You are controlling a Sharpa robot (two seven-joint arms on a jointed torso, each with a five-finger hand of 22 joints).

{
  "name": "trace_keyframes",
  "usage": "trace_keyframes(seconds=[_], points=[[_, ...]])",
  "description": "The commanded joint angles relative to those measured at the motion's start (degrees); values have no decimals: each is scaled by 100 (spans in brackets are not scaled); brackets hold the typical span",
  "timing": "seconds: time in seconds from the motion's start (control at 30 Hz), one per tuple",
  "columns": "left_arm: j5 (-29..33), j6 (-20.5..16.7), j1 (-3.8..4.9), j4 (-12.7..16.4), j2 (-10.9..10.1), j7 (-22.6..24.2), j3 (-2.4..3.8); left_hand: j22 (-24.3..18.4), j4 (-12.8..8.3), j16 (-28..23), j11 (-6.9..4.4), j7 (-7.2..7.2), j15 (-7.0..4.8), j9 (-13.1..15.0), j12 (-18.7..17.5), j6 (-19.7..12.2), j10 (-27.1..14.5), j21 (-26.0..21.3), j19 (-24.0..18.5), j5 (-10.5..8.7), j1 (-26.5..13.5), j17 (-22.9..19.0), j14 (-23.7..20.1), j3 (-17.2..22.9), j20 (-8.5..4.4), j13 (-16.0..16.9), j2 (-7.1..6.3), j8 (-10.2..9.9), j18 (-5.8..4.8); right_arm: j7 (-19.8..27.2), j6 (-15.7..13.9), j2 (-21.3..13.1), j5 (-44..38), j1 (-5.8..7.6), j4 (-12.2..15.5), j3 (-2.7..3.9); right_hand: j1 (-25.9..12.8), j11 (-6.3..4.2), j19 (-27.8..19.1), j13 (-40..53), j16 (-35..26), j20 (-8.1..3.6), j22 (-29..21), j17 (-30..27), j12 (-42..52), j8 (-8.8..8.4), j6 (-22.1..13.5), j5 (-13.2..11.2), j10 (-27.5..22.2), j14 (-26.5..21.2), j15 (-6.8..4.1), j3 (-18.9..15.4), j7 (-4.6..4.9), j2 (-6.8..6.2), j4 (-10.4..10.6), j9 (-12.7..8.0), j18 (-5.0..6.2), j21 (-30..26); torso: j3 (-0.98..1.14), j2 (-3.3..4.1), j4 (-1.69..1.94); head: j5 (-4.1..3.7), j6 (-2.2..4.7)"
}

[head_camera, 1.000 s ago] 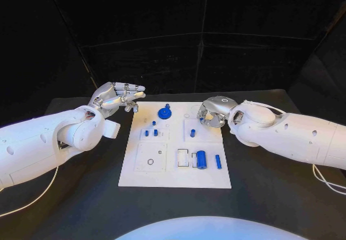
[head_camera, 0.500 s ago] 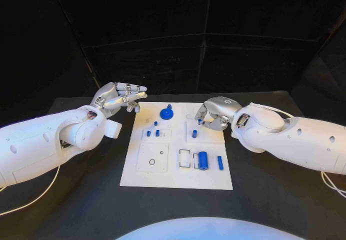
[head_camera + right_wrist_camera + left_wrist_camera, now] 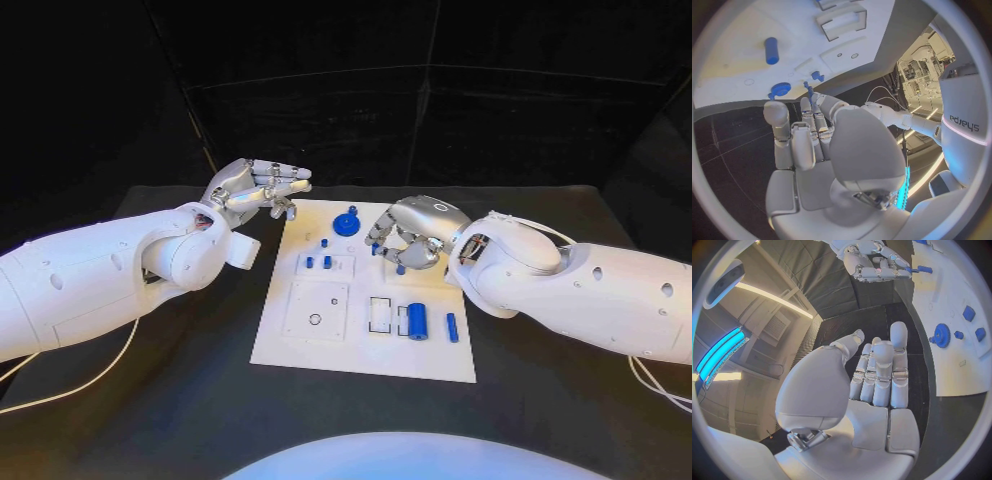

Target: Assemble the parts on the task board

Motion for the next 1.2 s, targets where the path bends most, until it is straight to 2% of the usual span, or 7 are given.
trace_keyframes(seconds=[0.03,0.23,0.4,0.67,1.0,1.03,1.2], points=[[25,56,7,-3,20,50,5,-6,-9,-7,-5,33,3,-9,28,-24,-24,-36,-28,-14,10,-5,-52,-40,20,10,42,-24,68,198,-156,148,103,10,-77,3,-49,8,49,-5,28,-2,3,133,-20,-35,34,-6,50,326,-34,29,-4,2,-2,5,-40,21,0,4,1,121,-41],[26,56,7,-12,46,58,5,-6,-9,-7,-5,33,3,-9,28,-24,-24,-36,-28,-14,10,-5,-52,-40,20,10,42,-24,68,429,-382,427,110,-28,-273,1,-89,13,51,-18,48,2,23,156,-37,-44,38,9,56,331,-29,30,3,-9,-4,2,-43,40,2,5,0,311,-105],[26,53,7,-15,63,62,5,-13,-13,-9,-1,37,7,-10,33,-30,-34,-43,-27,-14,17,-13,-57,-47,23,12,45,-24,69,660,-615,660,133,-163,-452,-2,-96,14,54,-23,56,3,35,165,-45,-49,38,24,58,333,-28,37,2,-7,-10,1,-45,49,-3,-3,-3,451,-161],[26,50,7,-20,93,73,5,-14,-13,-9,0,38,7,-11,34,-31,-35,-45,-27,-14,18,-14,-58,-49,24,12,46,-24,69,838,-721,993,64,-485,-775,-3,-93,15,48,-32,67,4,35,176,-59,-61,34,51,58,335,-27,56,4,1,-31,-2,-43,55,-1,1,-10,587,-227],[26,54,8,-23,112,72,5,-14,-13,-9,0,38,7,-11,34,-31,-35,-45,-27,-14,18,-14,-58,-49,24,12,46,-24,69,861,-508,1207,0,-693,-1024,-14,-101,19,41,-36,76,5,26,188,-65,-66,31,52,56,337,-25,58,8,1,-33,-3,-42,53,-4,-4,-14,702,-304],[26,55,8,-23,112,70,5,-14,-13,-9,0,38,7,-11,34,-31,-35,-45,-27,-14,18,-14,-58,-49,24,12,46,-24,69,856,-477,1210,-7,-705,-1029,-23,-105,20,41,-38,74,6,28,186,-68,-67,31,50,55,337,-24,57,10,0,-34,-4,-42,55,-4,-4,-14,702,-304],[26,63,8,-23,113,62,5,-14,-13,-9,0,38,7,-11,34,-31,-35,-45,-27,-14,18,-14,-58,-49,24,12,46,-24,69,812,-344,1182,-56,-736,-1033,-173,-111,22,38,-40,68,7,26,175,-70,-69,31,47,56,335,-23,56,11,-1,-34,-4,-42,54,-9,-11,-12,712,-316]])
